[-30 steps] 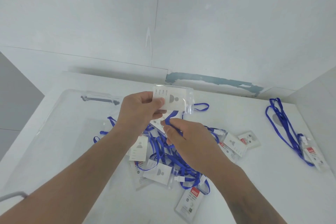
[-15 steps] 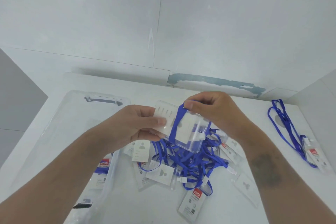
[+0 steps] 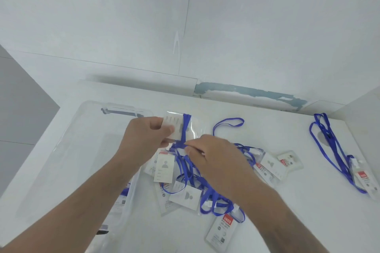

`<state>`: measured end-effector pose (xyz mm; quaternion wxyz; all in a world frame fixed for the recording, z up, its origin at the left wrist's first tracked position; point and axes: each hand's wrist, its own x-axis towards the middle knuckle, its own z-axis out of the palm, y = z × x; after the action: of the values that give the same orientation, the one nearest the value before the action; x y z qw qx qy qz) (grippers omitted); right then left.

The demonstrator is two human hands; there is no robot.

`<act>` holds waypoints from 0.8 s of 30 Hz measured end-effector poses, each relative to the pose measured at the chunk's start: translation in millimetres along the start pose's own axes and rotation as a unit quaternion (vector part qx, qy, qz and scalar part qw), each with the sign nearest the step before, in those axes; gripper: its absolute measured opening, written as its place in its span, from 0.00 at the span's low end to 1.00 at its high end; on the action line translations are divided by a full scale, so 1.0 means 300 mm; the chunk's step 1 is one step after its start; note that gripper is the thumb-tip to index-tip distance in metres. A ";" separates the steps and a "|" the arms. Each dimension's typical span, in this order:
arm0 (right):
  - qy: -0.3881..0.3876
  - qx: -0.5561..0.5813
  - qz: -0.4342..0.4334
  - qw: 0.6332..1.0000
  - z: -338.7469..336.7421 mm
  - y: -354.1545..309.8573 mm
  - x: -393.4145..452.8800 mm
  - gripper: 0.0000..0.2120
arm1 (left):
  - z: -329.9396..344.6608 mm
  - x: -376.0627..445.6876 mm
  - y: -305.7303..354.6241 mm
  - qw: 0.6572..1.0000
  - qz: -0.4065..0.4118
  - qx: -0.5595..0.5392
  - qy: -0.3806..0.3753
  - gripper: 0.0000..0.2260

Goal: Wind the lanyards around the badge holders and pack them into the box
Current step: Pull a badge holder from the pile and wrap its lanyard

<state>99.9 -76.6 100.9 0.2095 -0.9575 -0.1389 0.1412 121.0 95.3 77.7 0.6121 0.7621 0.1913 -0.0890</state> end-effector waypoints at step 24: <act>0.008 -0.008 -0.074 0.997 0.159 -0.066 0.059 0.12 | -0.107 -0.032 -0.094 0.965 -0.100 -0.232 0.070 0.02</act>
<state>96.6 -36.2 64.3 0.2131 -0.9473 -0.2090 0.1167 97.7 129.6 63.4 0.7454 0.5803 0.3242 -0.0494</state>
